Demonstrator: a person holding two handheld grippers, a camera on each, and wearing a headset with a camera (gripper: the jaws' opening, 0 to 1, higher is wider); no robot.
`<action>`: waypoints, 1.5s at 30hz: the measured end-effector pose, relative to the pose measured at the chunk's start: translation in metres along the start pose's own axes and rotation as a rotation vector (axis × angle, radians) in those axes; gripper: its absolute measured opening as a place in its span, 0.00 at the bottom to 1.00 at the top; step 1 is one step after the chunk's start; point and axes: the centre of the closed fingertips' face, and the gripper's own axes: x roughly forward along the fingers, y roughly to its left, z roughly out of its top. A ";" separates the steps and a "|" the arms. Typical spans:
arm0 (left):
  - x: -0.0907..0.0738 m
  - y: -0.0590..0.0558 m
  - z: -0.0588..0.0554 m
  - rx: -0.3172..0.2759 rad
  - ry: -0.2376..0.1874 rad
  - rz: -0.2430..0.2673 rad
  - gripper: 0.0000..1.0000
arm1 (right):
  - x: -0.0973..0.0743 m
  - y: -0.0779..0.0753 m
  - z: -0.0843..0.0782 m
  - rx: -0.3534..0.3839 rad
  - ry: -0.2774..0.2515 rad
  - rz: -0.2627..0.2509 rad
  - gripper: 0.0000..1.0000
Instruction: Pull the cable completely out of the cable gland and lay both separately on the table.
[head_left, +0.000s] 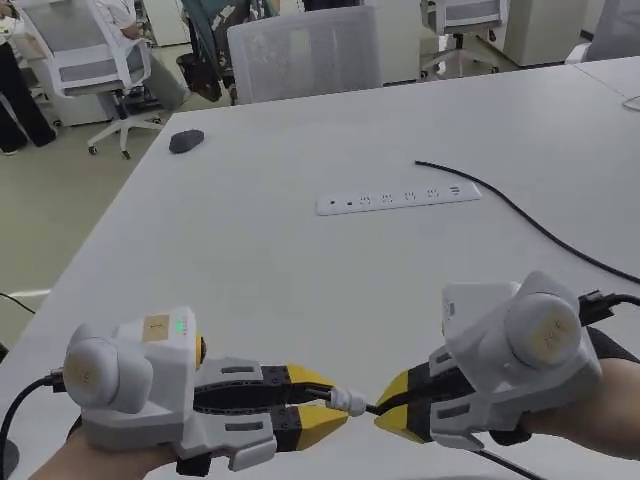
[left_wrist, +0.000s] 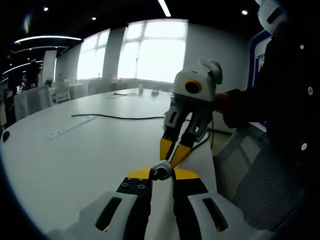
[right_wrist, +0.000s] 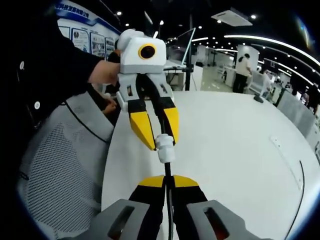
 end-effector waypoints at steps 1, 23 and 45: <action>0.000 0.001 0.000 0.001 -0.003 0.003 0.15 | -0.001 -0.002 0.001 -0.023 -0.002 -0.009 0.00; -0.029 0.008 0.006 0.011 -0.033 0.048 0.15 | -0.012 -0.007 -0.004 -0.073 0.039 -0.019 0.00; -0.138 0.017 -0.029 -0.057 -0.153 0.354 0.15 | 0.032 -0.029 0.097 -0.035 -0.120 -0.096 0.00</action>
